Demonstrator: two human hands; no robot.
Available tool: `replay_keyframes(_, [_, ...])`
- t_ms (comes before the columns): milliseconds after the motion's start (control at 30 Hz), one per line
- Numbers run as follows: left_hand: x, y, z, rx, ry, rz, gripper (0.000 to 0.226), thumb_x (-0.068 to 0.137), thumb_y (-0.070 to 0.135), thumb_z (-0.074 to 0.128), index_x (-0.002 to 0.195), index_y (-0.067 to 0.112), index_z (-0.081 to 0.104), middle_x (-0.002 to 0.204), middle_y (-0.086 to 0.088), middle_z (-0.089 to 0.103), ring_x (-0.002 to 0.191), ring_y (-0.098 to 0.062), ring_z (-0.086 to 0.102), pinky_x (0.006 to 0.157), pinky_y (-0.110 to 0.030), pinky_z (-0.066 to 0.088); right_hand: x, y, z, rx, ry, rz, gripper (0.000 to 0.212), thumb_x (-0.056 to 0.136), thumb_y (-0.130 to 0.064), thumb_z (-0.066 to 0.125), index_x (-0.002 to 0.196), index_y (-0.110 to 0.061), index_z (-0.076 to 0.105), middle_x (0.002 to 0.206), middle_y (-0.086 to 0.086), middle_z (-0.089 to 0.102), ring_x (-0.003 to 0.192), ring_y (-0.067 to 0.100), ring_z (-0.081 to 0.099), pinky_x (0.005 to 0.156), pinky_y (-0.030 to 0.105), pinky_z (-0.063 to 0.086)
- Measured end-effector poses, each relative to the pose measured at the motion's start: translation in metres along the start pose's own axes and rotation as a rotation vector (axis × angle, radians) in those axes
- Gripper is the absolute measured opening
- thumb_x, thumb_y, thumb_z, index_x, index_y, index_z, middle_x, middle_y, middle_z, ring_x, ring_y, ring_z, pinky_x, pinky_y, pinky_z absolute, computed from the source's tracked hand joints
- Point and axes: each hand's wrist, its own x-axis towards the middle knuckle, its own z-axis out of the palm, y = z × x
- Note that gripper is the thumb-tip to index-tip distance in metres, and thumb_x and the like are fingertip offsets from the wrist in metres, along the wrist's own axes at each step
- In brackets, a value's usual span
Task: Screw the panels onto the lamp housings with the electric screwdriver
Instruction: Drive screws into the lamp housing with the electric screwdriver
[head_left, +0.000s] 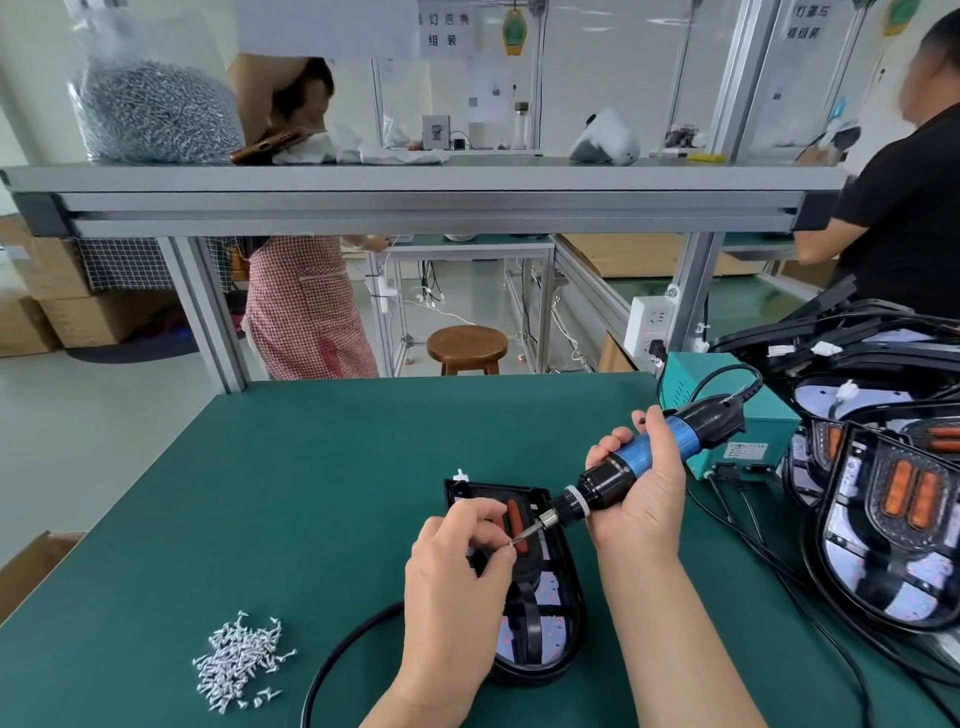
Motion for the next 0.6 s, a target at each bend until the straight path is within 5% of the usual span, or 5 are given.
replay_keyframes(300, [0.000,-0.013,0.012,0.163,0.111,0.177,0.053,0.081,-0.005,0.071,0.096,0.045,0.058,0.099,0.029,0.057,0.099,-0.007,0.050,0.081,-0.018,0.038,0.000,0.005,0.001,-0.062,0.030,-0.051,0.026,0.091,-0.027,0.073,0.107,-0.018,0.055,0.066,-0.003,0.058,0.053,0.009,0.055,0.051,0.020,0.049])
replay_keyframes(600, [0.002,-0.025,0.014,0.233,0.195,0.330,0.062,0.072,-0.012,0.078,0.108,0.033,0.056,0.082,0.023,0.055,0.088,-0.003,0.044,0.081,-0.020,0.039,0.001,0.012,-0.002,-0.139,0.177,-0.048,0.026,0.093,-0.025,0.071,0.108,-0.016,0.052,0.061,-0.003,0.059,0.053,0.011,0.057,0.050,0.021,0.047])
